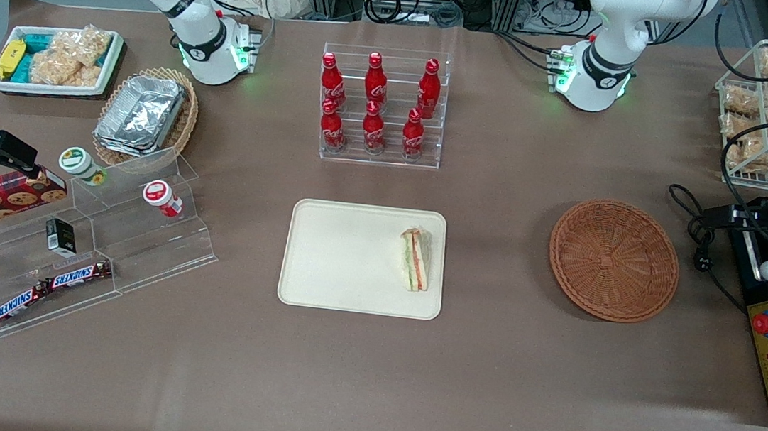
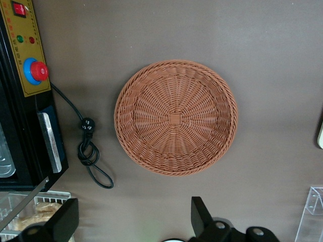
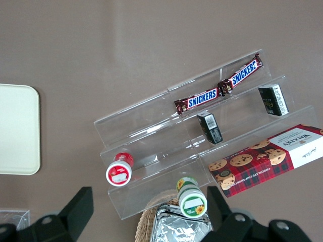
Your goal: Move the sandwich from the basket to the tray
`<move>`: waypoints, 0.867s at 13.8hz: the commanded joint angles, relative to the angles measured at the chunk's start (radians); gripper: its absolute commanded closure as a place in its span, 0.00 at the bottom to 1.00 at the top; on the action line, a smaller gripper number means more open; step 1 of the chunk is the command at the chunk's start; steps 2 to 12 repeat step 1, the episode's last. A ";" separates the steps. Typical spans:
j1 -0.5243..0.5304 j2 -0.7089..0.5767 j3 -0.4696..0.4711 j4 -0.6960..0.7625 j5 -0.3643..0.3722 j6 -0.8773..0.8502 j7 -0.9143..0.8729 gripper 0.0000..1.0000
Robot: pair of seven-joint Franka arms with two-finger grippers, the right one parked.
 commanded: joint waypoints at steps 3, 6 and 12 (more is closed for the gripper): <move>-0.014 0.004 0.002 0.017 0.021 -0.011 0.007 0.00; -0.014 0.004 0.002 0.017 0.021 -0.011 0.007 0.00; -0.014 0.004 0.002 0.017 0.021 -0.011 0.007 0.00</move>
